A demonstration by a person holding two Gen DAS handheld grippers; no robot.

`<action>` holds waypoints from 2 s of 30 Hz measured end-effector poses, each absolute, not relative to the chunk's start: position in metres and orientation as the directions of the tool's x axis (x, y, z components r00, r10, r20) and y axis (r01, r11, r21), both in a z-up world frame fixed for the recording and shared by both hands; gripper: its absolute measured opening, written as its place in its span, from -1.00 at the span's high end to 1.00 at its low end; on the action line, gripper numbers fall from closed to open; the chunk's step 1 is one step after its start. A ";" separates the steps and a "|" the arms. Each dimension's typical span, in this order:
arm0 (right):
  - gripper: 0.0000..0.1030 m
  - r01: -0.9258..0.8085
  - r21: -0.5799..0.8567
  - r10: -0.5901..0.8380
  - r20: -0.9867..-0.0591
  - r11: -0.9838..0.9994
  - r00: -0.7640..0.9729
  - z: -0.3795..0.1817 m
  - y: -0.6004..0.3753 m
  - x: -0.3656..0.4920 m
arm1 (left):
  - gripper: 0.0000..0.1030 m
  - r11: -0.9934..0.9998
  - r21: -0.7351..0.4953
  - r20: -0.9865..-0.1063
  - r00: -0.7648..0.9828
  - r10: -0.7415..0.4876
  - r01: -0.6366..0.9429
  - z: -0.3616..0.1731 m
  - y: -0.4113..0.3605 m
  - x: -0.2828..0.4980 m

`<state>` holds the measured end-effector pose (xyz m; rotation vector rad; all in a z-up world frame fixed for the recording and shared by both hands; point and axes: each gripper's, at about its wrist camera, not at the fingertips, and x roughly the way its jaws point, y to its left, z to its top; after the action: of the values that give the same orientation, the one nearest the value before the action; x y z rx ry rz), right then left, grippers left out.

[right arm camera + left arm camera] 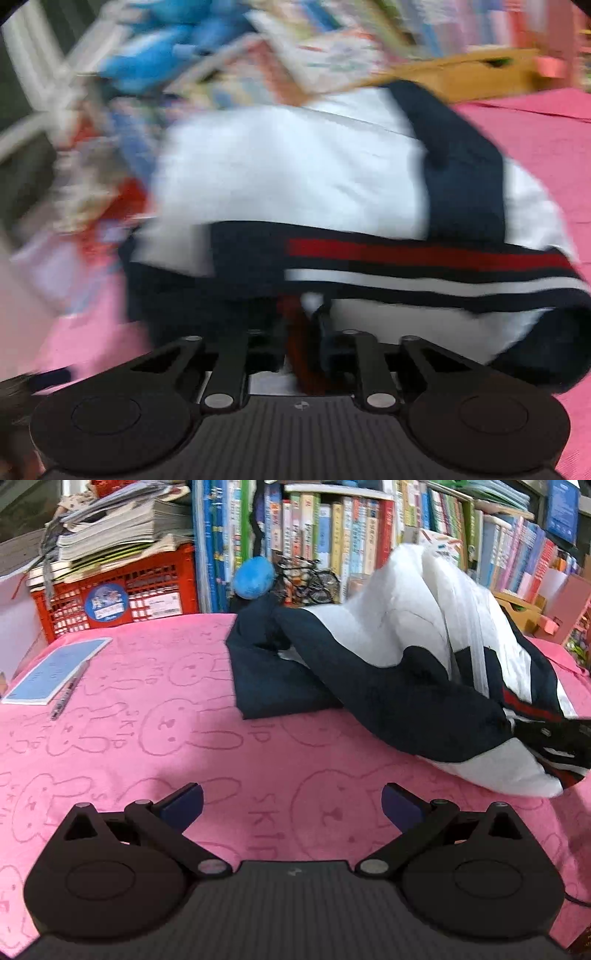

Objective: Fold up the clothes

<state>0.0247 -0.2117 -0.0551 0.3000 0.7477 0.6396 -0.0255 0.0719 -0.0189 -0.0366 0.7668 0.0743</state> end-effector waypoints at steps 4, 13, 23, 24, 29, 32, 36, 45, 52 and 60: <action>0.62 -0.599 0.496 0.774 -0.478 0.628 0.416 -0.044 -0.181 -0.010 | -1.00 0.997 -0.016 -0.664 0.746 0.047 -0.078 -0.010 0.076 -0.029; 0.59 -0.769 0.490 0.861 -0.486 0.410 0.149 -0.050 -0.139 -0.070 | -1.00 0.996 -0.008 -0.616 0.784 -0.076 0.091 -0.006 0.041 -0.046; -0.37 -0.652 0.341 0.727 -0.447 0.677 0.522 -0.019 -0.239 -0.082 | -1.00 0.974 0.155 -0.574 0.818 -0.045 0.163 -0.020 -0.004 -0.045; -0.54 -0.611 0.305 0.677 -0.439 0.731 0.591 -0.016 -0.247 -0.080 | -1.00 0.976 0.145 -0.569 0.821 -0.053 0.164 -0.017 -0.007 -0.043; -0.66 -0.433 0.007 0.388 -0.456 0.901 0.801 -0.023 -0.248 -0.058 | -1.00 0.972 0.099 -0.512 0.848 -0.135 0.215 0.002 -0.029 -0.045; -0.66 -0.349 -0.217 0.218 -0.465 0.912 0.858 -0.038 -0.234 -0.044 | -1.00 0.959 0.181 -0.492 0.864 -0.104 0.218 -0.001 -0.047 -0.040; -0.66 -0.383 -0.257 0.199 -0.536 0.887 0.820 -0.065 -0.210 -0.028 | -1.00 0.928 0.344 -0.572 0.816 0.088 0.142 -0.040 -0.059 -0.009; -0.81 0.009 -0.276 -0.100 -0.318 0.961 0.943 -0.045 -0.267 -0.028 | -1.00 0.919 0.391 -0.535 0.826 0.180 0.053 -0.061 -0.001 -0.027; -0.85 0.012 -0.151 -0.071 -0.393 0.989 0.917 -0.052 -0.323 -0.074 | -1.00 0.962 0.273 -0.555 0.812 0.182 -0.029 -0.037 0.064 -0.053; -0.85 -0.115 -0.360 0.005 -0.292 0.926 0.956 -0.059 -0.253 -0.086 | -1.00 0.971 0.229 -0.573 0.815 0.081 0.065 -0.027 0.053 -0.094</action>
<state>-0.0855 -0.2533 -0.0594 -0.3839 0.2917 0.0620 -0.0936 0.0535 -0.0270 0.2441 0.6191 0.0086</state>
